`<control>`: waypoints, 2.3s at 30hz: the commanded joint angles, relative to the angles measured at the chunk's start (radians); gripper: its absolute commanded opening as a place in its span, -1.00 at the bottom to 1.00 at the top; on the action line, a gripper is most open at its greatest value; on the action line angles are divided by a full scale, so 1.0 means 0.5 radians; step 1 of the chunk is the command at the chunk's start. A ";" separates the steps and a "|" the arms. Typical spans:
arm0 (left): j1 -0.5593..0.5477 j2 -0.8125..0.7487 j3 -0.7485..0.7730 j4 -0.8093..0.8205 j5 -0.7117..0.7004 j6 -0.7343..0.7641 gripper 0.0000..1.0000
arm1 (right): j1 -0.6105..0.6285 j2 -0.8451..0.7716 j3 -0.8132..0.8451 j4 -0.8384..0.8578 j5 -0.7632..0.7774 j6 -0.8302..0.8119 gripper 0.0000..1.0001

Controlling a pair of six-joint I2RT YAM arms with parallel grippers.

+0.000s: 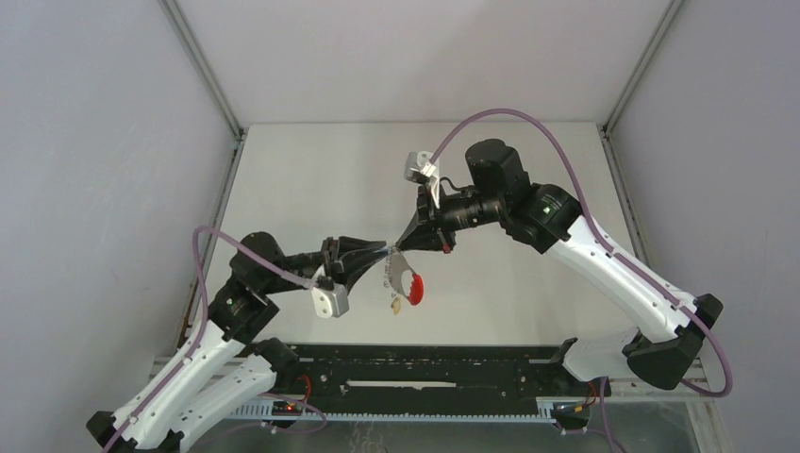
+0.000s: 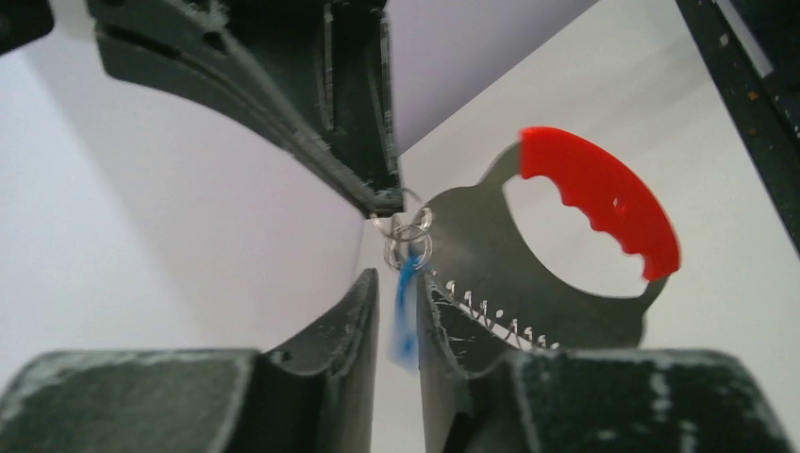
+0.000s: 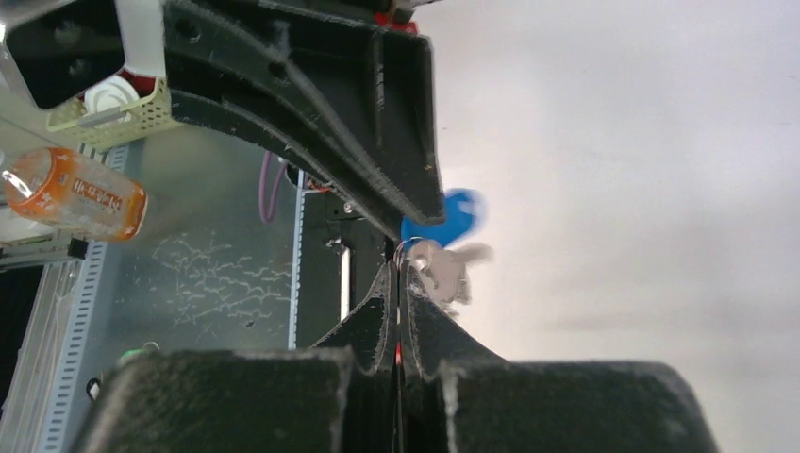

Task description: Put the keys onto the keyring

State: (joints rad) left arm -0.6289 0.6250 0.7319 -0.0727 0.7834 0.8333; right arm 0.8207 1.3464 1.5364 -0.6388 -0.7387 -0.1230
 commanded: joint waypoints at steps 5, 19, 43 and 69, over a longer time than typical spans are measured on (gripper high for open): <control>-0.102 -0.047 -0.069 -0.079 -0.141 0.422 -0.99 | -0.081 -0.135 -0.094 0.317 -0.110 0.172 -1.00; -0.108 -0.019 0.127 0.000 -0.048 -0.152 -0.25 | -0.103 -0.286 -0.355 0.678 -0.124 0.258 -1.00; -0.110 0.142 0.306 -0.008 0.024 -0.928 -0.45 | 0.056 -0.656 -1.243 2.163 0.107 0.627 -1.00; -0.090 0.406 0.647 -0.719 0.110 -0.714 -0.99 | 0.101 -0.344 -0.169 -0.042 0.145 -0.722 0.02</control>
State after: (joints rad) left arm -0.6765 0.8139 0.9565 -0.3393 0.8139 0.3946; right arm 0.8619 1.1034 1.3209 -0.3267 -0.6746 -0.2829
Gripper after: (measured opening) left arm 0.011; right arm 0.519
